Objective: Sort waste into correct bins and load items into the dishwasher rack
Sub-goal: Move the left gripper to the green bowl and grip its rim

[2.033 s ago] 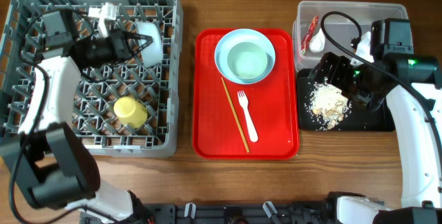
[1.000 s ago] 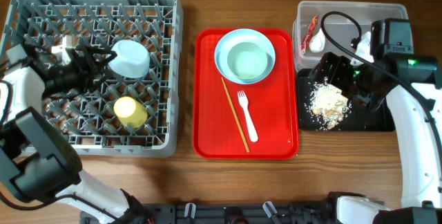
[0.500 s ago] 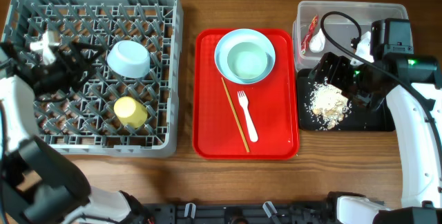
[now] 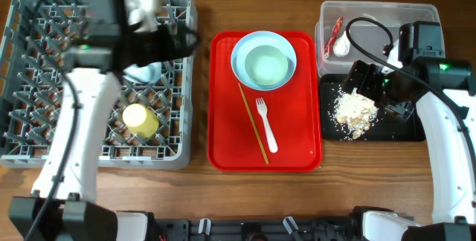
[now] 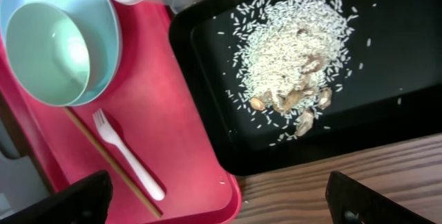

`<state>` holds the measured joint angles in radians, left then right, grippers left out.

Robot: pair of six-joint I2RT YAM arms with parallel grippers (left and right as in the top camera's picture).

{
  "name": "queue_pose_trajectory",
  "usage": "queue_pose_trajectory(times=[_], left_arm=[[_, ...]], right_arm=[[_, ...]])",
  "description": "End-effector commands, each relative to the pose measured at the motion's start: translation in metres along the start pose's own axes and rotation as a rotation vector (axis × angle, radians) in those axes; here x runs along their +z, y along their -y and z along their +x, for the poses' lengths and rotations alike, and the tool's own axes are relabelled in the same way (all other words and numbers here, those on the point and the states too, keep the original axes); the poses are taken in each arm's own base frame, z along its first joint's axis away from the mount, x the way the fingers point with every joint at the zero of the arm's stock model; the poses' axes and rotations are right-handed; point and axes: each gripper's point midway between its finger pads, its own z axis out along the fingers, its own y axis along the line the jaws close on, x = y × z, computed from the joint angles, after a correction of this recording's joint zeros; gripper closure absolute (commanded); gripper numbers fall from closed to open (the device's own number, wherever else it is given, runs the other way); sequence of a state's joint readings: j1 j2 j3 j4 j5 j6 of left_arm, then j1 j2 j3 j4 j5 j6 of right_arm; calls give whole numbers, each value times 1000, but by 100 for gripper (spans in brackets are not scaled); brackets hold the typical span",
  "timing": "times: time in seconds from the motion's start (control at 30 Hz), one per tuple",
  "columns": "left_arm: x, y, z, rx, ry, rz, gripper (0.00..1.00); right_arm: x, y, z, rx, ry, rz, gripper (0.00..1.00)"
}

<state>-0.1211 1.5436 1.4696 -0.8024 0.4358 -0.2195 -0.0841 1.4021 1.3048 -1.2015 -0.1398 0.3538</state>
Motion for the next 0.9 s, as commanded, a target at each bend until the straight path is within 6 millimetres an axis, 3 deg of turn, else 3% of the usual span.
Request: queue_pose_trajectory(times=[0.0,0.17,0.33,0.43,0.6,0.87], left_arm=[[1,42,-22,80,100,-64,0],[40,78,-16,202,141,-111,0],[100,99,22,270,25,-94,0],[142,98,53,294,-68,-106,0],[188,91,91,317,-173,-127,0],[229,77,130,336,-266,-159,5]], right_arm=[[-10,4,-6,-14,44,24,0],[-10,3,-6,-14,44,24,0],[-10,4,-5,-14,41,25,0],[-10,4,-5,-13,41,24,0],[-10,3,-5,-15,41,24,0],[-10,3,-5,-14,41,24,0]])
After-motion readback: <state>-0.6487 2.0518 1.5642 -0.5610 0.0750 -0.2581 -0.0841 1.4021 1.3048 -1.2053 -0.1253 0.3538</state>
